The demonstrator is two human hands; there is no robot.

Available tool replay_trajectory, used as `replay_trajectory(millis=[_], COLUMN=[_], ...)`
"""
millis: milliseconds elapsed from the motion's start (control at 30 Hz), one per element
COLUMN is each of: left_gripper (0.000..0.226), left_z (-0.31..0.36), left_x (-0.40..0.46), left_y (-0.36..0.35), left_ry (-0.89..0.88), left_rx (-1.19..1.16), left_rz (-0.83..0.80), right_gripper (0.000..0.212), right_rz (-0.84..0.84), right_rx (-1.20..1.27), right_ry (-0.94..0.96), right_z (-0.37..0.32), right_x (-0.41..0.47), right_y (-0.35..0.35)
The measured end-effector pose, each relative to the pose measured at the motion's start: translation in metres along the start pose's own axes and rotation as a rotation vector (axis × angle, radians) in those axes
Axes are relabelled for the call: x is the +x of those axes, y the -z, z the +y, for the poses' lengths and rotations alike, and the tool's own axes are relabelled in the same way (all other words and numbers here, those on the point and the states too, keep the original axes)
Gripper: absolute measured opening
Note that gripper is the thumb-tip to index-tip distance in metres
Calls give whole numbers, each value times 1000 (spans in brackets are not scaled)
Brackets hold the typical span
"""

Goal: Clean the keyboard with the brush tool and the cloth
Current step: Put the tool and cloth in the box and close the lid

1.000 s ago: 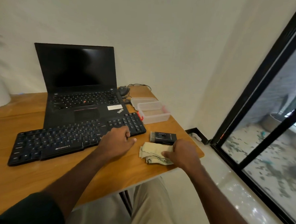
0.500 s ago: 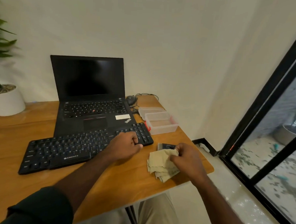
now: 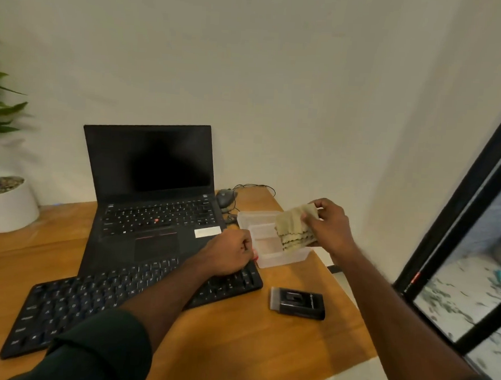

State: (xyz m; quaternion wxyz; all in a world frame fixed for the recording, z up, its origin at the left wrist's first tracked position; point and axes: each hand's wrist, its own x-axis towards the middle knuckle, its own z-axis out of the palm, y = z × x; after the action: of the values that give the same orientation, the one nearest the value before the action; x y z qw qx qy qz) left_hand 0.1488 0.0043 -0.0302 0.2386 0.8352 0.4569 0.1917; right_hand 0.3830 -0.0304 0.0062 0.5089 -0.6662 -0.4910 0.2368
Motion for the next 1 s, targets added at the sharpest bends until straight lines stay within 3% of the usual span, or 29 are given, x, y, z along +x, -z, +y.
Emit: replay_trajectory(millis=[233,400,567,667,767,833,1000], left_gripper=[9,9,10,6,5,7,9], left_z=[-10,-18,-20,-22,-21,-18,-12], left_x=[28,37,41,42,40,37,25], left_y=[-2,-5,-5,-5,-6,-8,-14], left_ry=[32,28,25,27,27,22,6], left_rx=[4,8,-12,-7,-7,-15,-10], left_rz=[-2,-9,-15,-10,2,8,17], right_gripper=[14,30,36,30,23,16,18], right_rz=[-149,-281,-300,-177,-46,-51,-409], right_rx=[104,-601,-730,-837,-788,-653,-527], right_ry=[-159,-26,-3,81,164,173,178], right_z=[13,34,34,27,21,18,18], right_x=[44,56,59,52,42,32,-7], right_y=[-33,-47,-49,-42,-30,-18,12])
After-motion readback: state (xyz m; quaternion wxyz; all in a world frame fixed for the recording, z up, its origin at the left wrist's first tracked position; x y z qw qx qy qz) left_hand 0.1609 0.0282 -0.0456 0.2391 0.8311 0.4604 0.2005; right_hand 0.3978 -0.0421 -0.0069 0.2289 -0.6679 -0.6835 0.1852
